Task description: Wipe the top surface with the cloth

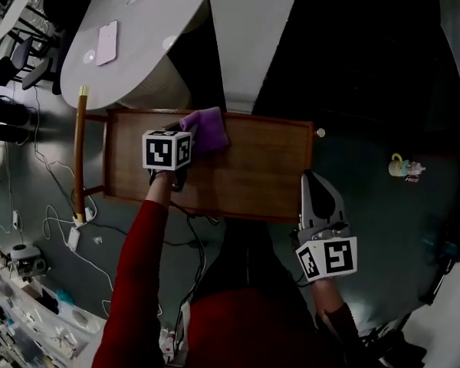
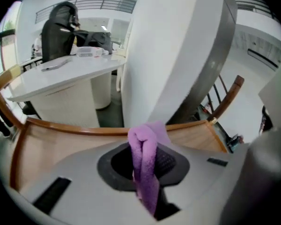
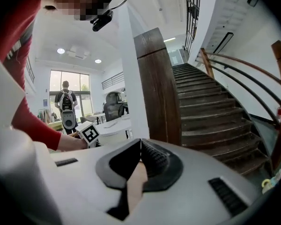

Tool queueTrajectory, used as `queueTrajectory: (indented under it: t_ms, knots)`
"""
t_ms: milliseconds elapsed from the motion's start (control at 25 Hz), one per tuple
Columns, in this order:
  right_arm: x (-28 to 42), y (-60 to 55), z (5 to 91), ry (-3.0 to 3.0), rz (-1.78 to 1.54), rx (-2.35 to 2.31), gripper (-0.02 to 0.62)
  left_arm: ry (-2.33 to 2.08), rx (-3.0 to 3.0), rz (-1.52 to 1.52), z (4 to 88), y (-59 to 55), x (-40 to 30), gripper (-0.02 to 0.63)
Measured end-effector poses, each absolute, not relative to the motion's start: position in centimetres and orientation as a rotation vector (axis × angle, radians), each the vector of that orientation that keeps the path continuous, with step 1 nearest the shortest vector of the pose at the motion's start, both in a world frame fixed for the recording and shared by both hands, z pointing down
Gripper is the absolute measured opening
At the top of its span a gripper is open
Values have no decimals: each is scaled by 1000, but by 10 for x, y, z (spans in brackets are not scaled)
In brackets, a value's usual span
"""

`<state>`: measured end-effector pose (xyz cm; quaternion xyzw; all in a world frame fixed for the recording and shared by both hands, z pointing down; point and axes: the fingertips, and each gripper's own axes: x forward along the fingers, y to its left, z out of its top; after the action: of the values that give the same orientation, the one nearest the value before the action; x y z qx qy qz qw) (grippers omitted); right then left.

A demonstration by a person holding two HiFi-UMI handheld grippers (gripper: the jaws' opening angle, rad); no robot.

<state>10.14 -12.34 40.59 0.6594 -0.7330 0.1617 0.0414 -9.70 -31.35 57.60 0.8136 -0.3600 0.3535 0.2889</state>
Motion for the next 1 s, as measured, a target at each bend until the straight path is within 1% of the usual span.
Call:
queueTrajectory:
  t_ms: [200,400,520,680,840,920,1000]
  knots:
    - [77,-143,413,-2318,509,1902,12,-1257,2065,947,570,-346,-202,63]
    - [54,-159,418,-2357,523,1814,12,-1505,1971,1005,556,-372,-284,63]
    - [45,-163,421,-2369,528,1781,12,-1629,1917,1021,550,-380,-319,63]
    - [42,-165,422,-2371,538,1768,12,-1756,1853,1060,544,-380,-343,63]
    - [43,-165,418,-2362,530,1791,12,-1853,1819,1055,536,-380,-352,63]
    - [46,-164,416,-2355,519,1814,12,-1868,1846,989,522,-376,-341,63]
    - [51,-159,413,-2340,507,1850,12,-1813,1950,914,502,-363,-307,63]
